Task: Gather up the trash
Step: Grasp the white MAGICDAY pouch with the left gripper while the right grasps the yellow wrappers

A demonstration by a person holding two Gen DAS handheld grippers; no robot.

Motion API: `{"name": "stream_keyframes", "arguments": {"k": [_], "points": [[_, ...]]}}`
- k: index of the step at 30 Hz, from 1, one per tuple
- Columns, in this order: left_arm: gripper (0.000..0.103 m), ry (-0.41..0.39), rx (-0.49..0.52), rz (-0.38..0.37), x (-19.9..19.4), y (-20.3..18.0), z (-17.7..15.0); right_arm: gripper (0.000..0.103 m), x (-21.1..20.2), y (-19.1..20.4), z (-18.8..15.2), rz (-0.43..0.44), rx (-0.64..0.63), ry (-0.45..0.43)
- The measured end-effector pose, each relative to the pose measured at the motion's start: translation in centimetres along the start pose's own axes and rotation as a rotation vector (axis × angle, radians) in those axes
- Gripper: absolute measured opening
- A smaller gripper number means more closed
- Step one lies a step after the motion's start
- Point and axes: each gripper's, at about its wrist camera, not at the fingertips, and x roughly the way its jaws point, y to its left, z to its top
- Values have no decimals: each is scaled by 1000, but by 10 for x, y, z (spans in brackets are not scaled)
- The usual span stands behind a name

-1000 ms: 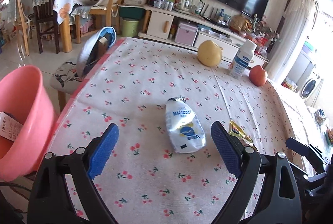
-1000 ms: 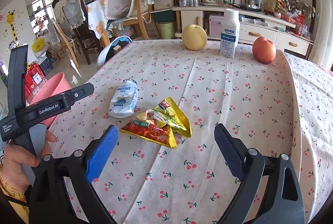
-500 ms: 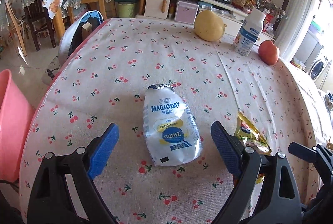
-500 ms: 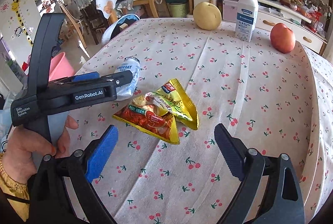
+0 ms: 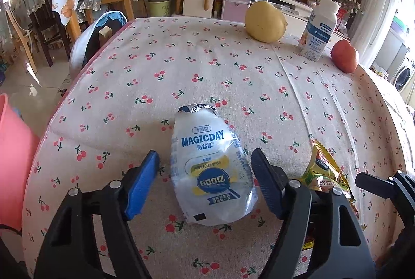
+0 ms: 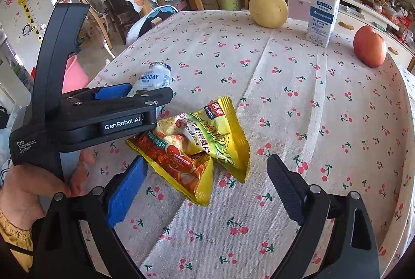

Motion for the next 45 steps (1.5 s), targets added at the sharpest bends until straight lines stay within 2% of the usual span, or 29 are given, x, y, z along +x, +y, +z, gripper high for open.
{"name": "stream_keyframes", "arguments": {"k": [5,20,24,26,31,41,42,45], "points": [[62,2,1,13,1,1,1,92,6,-3,2,-10,-8,2],[61,-24,-20,-10,-10,8,1,92,19,-5,6,-9,-20,-19],[61,-34,-33,-18,-15,12,1,69,18,-4,7,-30,-31,-34],[61,-38,-39,-24,-17,14,1,64,17,-5,6,-36,-34,-40],[61,-50,-47,-37,-25,19,0,41,17,-8,5,-62,-33,-54],[61,-65,-73,-59,-34,31,1,31,12,-9,5,-86,-35,-83],[61,-68,-74,-59,-35,31,1,25,11,-9,4,-89,-37,-88],[62,-75,-71,-56,-38,33,0,23,9,-7,4,-97,-47,-101]]}}
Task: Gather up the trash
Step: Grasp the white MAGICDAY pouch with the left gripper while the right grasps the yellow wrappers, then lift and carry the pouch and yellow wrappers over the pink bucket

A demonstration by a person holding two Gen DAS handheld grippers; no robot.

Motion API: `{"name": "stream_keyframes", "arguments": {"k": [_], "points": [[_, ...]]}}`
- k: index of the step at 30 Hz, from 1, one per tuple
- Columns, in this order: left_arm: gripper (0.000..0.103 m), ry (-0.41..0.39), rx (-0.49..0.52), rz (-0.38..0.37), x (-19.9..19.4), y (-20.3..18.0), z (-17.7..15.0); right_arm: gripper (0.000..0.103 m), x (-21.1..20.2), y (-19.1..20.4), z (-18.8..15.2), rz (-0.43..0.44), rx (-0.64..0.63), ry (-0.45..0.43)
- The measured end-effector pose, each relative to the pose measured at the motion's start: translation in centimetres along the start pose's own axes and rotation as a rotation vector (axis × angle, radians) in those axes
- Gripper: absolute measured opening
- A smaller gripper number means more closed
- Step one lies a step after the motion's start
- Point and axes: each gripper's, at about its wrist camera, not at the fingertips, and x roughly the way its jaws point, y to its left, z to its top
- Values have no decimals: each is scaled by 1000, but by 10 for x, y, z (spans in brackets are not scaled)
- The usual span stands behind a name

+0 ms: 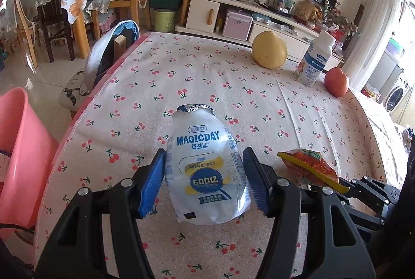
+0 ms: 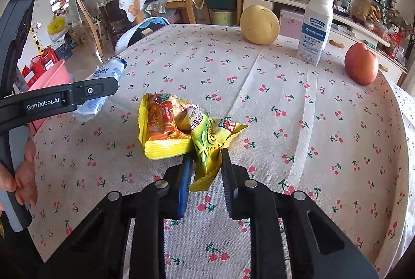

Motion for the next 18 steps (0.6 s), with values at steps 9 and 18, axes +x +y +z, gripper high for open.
{"name": "stream_keyframes", "arguments": {"k": [9,18], "points": [[62,-11,-3,-1,-7,6,-1,21,-1,2,-1,-25,-7,-13],[62,-42,-16,-11,-20,17,0,18,-12,15,-2,-34,-32,-35]]}}
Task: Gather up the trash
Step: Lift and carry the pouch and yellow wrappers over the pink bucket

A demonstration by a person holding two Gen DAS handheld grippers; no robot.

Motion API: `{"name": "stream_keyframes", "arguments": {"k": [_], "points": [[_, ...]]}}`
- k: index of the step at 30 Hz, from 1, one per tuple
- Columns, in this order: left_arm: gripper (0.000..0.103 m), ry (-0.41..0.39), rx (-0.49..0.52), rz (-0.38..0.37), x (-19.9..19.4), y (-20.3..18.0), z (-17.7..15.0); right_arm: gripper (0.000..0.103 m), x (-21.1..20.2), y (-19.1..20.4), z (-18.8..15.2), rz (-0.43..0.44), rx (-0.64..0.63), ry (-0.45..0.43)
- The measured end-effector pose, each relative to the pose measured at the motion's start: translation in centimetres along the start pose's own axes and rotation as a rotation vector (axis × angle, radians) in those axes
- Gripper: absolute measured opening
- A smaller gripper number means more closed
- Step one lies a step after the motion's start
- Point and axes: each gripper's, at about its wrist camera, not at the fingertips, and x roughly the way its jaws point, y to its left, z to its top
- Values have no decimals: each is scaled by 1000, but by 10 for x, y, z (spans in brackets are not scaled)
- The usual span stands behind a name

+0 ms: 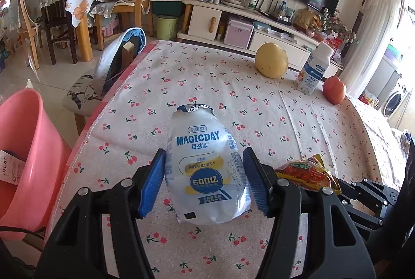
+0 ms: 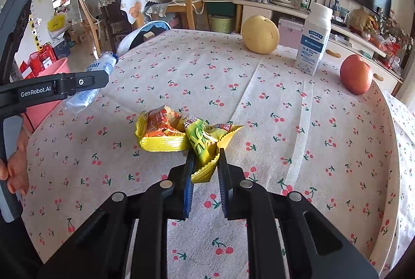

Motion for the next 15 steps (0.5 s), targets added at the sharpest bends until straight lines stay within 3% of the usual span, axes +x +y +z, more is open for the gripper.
{"name": "stream_keyframes", "arguments": {"k": [15], "points": [[62,-54,-26,4,-20,18,3,18,-11,23,-1,-11,-28,-32]]}}
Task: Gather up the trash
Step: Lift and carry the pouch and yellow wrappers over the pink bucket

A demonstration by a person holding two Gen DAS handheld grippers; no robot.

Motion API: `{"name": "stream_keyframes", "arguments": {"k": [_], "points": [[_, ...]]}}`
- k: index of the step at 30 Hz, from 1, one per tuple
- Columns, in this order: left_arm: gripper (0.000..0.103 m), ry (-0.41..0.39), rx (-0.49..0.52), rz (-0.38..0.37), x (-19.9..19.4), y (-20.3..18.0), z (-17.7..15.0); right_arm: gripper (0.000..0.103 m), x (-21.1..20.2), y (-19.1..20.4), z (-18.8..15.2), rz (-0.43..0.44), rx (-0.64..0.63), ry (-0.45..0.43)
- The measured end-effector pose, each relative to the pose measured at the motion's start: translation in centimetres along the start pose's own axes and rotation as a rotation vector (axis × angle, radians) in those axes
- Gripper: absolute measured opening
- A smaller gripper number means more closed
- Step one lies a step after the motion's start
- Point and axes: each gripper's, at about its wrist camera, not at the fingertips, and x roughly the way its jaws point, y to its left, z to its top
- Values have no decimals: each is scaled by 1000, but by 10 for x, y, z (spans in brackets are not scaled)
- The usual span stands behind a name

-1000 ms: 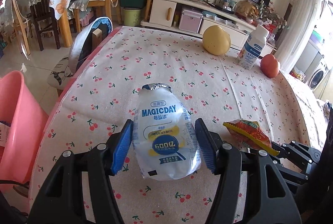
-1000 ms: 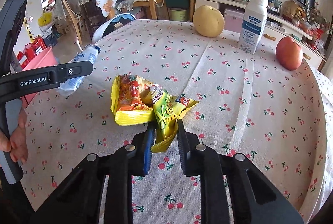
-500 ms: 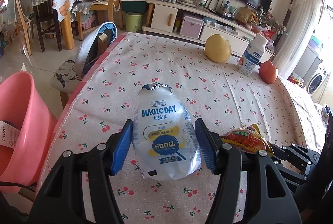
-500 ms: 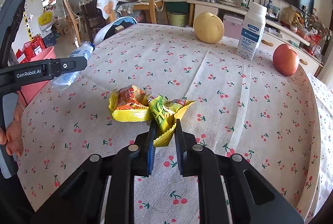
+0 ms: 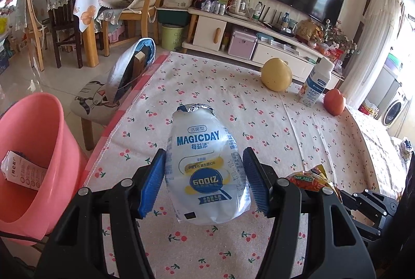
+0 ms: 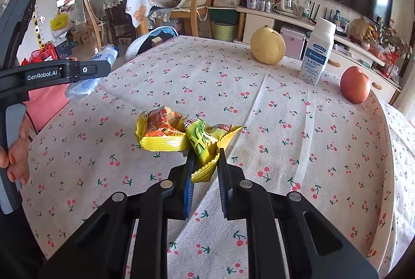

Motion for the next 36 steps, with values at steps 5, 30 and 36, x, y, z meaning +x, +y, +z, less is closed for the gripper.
{"name": "stream_keyframes", "arguments": {"k": [5,30,36], "points": [[62,-14,-26,-6,-5,7,2,18,-4,15,0,8,-20,-8],[62,-182,-225,11,-59,79,14,18,-23,97,43,126,-45,-90],[62,-252,-331,71,-78,119,15,18,-23,143,66,189,-90,-119]]}}
